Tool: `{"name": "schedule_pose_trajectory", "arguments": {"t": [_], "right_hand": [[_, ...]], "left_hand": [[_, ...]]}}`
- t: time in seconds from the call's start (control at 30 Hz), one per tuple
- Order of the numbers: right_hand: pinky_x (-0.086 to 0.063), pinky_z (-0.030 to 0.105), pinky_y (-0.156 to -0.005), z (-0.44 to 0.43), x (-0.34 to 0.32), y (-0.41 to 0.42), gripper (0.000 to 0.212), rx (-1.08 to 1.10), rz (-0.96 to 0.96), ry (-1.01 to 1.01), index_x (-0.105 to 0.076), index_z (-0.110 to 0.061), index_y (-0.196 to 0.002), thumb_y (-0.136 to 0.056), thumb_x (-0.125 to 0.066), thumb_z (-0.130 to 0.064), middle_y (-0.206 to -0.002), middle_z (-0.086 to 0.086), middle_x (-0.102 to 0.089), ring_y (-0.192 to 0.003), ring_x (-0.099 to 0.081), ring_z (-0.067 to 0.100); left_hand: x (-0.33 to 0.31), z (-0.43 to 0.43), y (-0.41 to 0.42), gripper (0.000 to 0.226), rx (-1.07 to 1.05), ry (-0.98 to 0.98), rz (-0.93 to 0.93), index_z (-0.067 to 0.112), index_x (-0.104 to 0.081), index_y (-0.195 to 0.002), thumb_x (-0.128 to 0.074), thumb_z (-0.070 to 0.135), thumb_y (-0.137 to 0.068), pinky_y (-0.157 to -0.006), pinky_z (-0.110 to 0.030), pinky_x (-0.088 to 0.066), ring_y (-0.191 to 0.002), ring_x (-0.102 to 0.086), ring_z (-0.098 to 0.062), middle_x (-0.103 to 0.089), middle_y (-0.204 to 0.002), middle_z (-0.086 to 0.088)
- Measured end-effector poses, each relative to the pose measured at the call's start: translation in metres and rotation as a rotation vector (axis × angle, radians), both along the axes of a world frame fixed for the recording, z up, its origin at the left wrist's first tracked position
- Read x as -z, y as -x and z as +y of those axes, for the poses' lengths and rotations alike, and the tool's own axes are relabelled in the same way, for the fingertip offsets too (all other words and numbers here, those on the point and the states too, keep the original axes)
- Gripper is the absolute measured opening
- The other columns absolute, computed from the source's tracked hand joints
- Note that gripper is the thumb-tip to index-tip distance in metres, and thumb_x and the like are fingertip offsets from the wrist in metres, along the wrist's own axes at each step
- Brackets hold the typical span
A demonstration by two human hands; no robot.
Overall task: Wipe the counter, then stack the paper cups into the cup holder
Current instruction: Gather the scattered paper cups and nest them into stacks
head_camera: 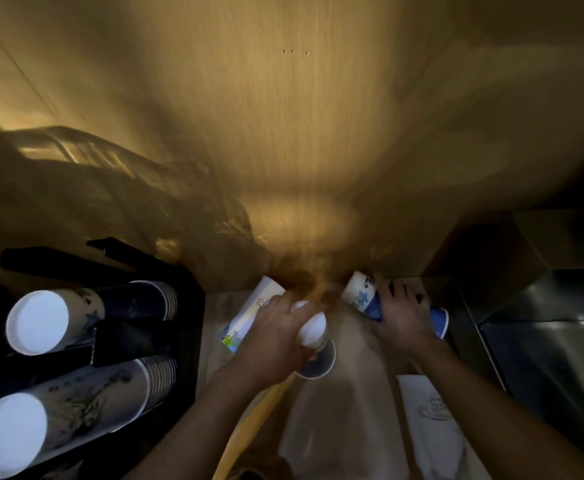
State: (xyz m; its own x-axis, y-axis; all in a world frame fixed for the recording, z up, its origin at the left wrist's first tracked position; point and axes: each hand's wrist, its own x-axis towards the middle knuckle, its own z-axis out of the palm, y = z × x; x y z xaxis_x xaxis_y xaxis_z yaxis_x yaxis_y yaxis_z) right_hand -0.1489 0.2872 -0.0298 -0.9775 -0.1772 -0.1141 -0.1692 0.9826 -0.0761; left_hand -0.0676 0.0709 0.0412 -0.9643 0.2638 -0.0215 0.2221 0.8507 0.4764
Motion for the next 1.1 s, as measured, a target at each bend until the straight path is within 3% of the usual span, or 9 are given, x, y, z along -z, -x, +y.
{"name": "schedule_pose_trajectory", "arguments": {"t": [0.2,0.33,0.47,0.57,0.7,0.77,0.87,1.0,1.1], "right_hand": [[-0.04,0.05,-0.097,0.003,-0.023,-0.007,0.098,0.109,0.036,0.438,-0.003,-0.028,-0.142,-0.072,-0.07,-0.033,-0.134,0.018,-0.041,-0.121,-0.041,0.036],[-0.043,0.045,-0.098,0.003,-0.047,-0.01,0.095,0.193,0.081,0.807,-0.021,-0.026,-0.138,-0.064,-0.079,-0.018,-0.134,0.009,-0.045,-0.122,-0.045,0.027],[-0.039,0.027,-0.086,0.0,-0.076,-0.019,0.08,0.253,0.201,1.036,-0.035,-0.02,-0.128,-0.062,-0.08,-0.013,-0.12,-0.002,-0.05,-0.108,-0.047,0.011],[-0.036,0.026,-0.087,-0.003,-0.098,-0.031,0.083,0.274,0.24,1.209,-0.033,-0.024,-0.131,-0.063,-0.079,-0.011,-0.117,-0.011,-0.046,-0.109,-0.044,0.006],[-0.043,0.023,-0.088,-0.005,-0.124,-0.051,0.077,0.22,0.288,1.343,-0.035,-0.023,-0.129,-0.065,-0.077,-0.009,-0.118,-0.01,-0.05,-0.109,-0.05,0.004],[-0.047,0.01,-0.079,-0.007,-0.134,-0.06,0.074,0.156,0.296,1.398,-0.036,-0.03,-0.126,-0.066,-0.076,-0.009,-0.114,-0.016,-0.051,-0.106,-0.053,-0.005],[-0.048,0.007,-0.078,-0.014,-0.142,-0.072,0.073,0.07,0.273,1.425,-0.035,-0.046,-0.119,-0.063,-0.076,-0.021,-0.115,-0.02,-0.051,-0.11,-0.049,-0.01],[-0.048,0.015,-0.082,-0.026,-0.135,-0.085,0.075,0.013,0.173,1.402,-0.034,-0.059,-0.112,-0.052,-0.076,-0.041,-0.115,-0.029,-0.05,-0.111,-0.049,-0.009],[-0.048,0.016,-0.08,-0.033,-0.119,-0.088,0.076,0.011,0.077,1.403,-0.035,-0.067,-0.106,-0.048,-0.079,-0.046,-0.111,-0.037,-0.05,-0.109,-0.049,-0.012]], "left_hand": [[0.019,0.007,-0.002,0.073,-0.165,-0.361,-0.147,0.05,-0.036,-0.122,-0.077,0.035,-0.064,-0.088,-0.028,-0.046,-0.106,-0.049,-0.005,-0.049,-0.116,0.018],[0.023,0.007,-0.001,0.06,-0.195,-0.429,-0.207,0.05,-0.041,-0.102,-0.076,0.05,-0.054,-0.074,-0.017,-0.044,-0.097,-0.052,0.0,-0.052,-0.103,0.025],[0.022,0.006,0.004,0.068,-0.188,-0.457,-0.222,0.04,-0.048,-0.11,-0.077,0.047,-0.049,-0.087,-0.04,-0.051,-0.105,-0.054,-0.012,-0.056,-0.115,0.009],[0.022,0.008,0.004,0.067,-0.192,-0.524,-0.237,0.047,-0.046,-0.108,-0.079,0.039,-0.05,-0.094,-0.043,-0.048,-0.111,-0.051,-0.017,-0.054,-0.122,0.001],[0.025,0.011,0.003,0.065,-0.212,-0.555,-0.254,0.047,-0.044,-0.106,-0.082,0.035,-0.053,-0.091,-0.039,-0.049,-0.11,-0.051,-0.015,-0.054,-0.122,0.002],[0.027,0.011,0.004,0.067,-0.235,-0.554,-0.28,0.038,-0.044,-0.109,-0.084,0.032,-0.055,-0.087,-0.032,-0.046,-0.109,-0.051,-0.014,-0.054,-0.121,0.003],[0.026,0.011,0.006,0.064,-0.22,-0.547,-0.299,0.037,-0.045,-0.107,-0.084,0.03,-0.057,-0.078,-0.021,-0.041,-0.103,-0.051,-0.01,-0.055,-0.115,0.007],[0.022,0.003,0.003,0.061,-0.153,-0.553,-0.375,0.045,-0.043,-0.1,-0.081,0.021,-0.059,-0.082,-0.022,-0.047,-0.099,-0.054,0.0,-0.056,-0.104,0.02],[0.018,-0.006,0.003,0.043,-0.226,-0.436,-0.362,0.025,-0.048,-0.112,-0.066,0.01,-0.077,-0.088,-0.033,-0.047,-0.104,-0.056,-0.018,-0.058,-0.108,0.002]]}}
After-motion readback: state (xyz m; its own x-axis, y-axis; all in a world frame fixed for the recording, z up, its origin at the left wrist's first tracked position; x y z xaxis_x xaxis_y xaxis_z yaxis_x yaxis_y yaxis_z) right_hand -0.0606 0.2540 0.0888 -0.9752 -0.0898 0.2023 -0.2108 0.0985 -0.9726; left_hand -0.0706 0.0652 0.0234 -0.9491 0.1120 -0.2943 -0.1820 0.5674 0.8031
